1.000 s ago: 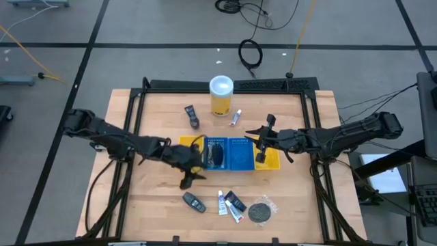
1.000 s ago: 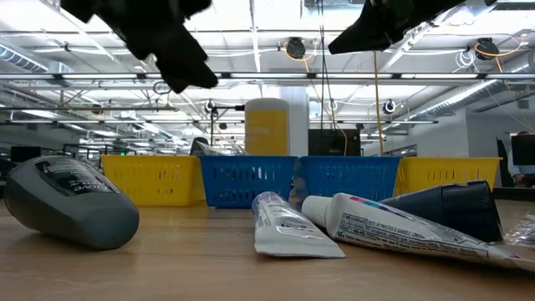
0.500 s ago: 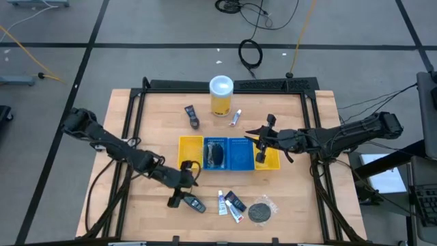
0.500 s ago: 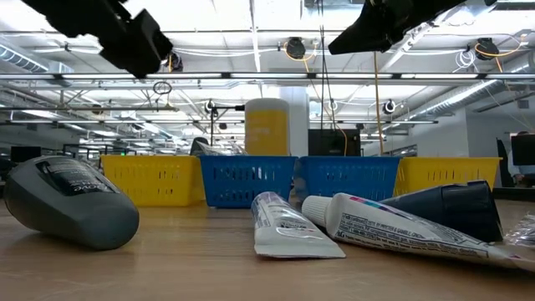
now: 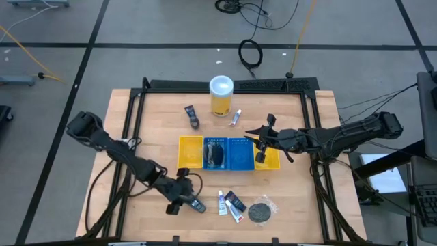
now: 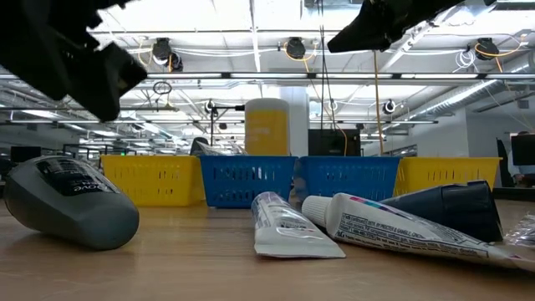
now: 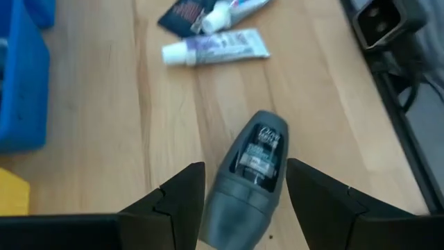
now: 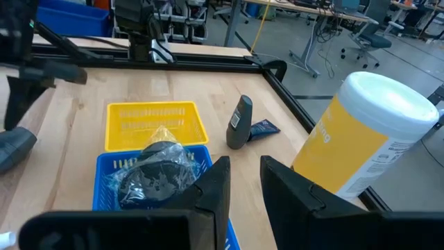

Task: Pick & Place Travel size toiletries
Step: Put the black deodorant into the right yellow bin

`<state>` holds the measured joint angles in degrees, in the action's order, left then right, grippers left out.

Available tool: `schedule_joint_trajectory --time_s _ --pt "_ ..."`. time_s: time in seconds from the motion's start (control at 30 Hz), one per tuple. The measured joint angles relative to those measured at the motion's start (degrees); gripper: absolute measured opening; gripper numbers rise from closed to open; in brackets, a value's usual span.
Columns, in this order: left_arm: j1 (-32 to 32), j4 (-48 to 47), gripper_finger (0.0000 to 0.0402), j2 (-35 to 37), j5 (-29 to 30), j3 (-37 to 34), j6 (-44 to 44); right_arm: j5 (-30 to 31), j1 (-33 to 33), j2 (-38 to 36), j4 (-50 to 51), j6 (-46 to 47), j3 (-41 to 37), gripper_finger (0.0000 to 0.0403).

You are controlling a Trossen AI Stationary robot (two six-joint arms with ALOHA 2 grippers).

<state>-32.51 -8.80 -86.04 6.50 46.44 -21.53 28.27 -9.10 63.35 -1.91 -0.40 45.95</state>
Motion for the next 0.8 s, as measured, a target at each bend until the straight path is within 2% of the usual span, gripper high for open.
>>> schedule_joint_trajectory --time_s 0.27,0.6,0.8 --pt "-0.74 0.23 0.0202 -3.81 -0.42 0.00 -0.72 0.00 0.00 0.00 -0.02 0.00 0.00 0.0075" --pt "-1.63 3.14 0.0205 -3.82 1.72 0.02 -3.92 0.07 0.00 0.00 -0.02 0.00 0.00 0.0075" --pt "-1.57 2.88 0.0239 -3.82 4.19 0.01 -6.10 0.16 0.00 -0.02 -0.02 0.47 0.00 0.0075"
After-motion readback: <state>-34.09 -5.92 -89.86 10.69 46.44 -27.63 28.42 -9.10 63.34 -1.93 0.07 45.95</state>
